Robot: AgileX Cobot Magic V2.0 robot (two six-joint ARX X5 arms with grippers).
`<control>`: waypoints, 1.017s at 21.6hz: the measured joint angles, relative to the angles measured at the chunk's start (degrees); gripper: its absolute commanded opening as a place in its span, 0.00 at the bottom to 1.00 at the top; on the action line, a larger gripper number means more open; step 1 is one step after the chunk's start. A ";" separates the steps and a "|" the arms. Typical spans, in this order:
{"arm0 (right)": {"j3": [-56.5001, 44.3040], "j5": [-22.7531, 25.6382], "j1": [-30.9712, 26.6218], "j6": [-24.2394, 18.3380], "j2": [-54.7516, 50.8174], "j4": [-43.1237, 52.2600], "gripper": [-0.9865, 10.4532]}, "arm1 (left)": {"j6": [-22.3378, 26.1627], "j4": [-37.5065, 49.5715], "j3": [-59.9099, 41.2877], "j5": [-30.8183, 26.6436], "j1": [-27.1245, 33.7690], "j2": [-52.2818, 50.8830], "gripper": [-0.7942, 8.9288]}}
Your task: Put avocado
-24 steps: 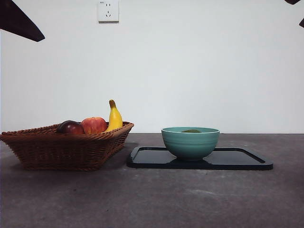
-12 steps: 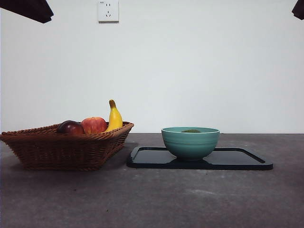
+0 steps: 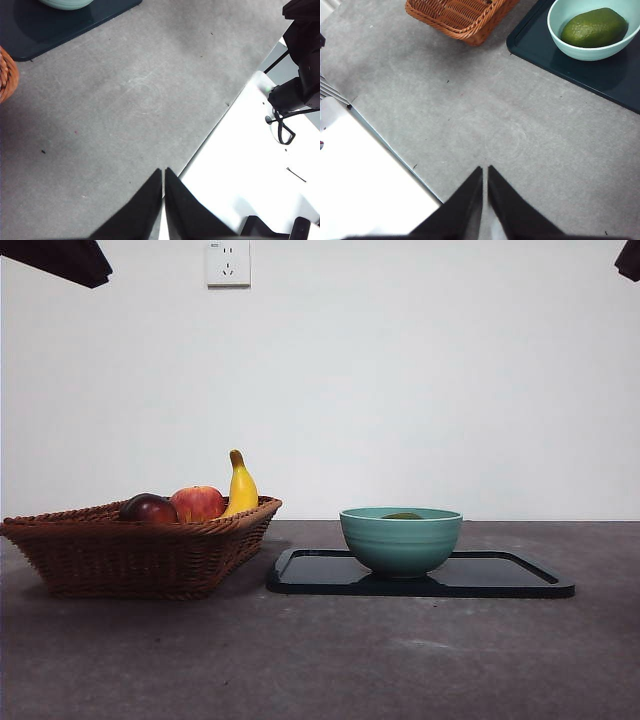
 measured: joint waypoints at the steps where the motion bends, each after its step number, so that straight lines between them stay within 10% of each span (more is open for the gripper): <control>1: 0.00 0.00 0.00 0.00 0.02 0.00 0.09 | 0.07 0.26 0.00 0.00 0.00 0.00 0.09; 6: 0.00 0.00 0.00 0.00 0.02 0.42 0.09 | 2.32 8.41 -0.04 -4.46 1.79 -1.90 0.09; 15: 0.00 0.00 -0.02 0.00 0.00 0.70 0.09 | 5.33 49.13 -18.25 -24.68 24.81 -25.18 0.09; 22: 0.00 0.00 -0.02 0.00 0.00 0.70 0.09 | 5.35 51.87 -34.67 -28.81 31.10 -39.36 0.09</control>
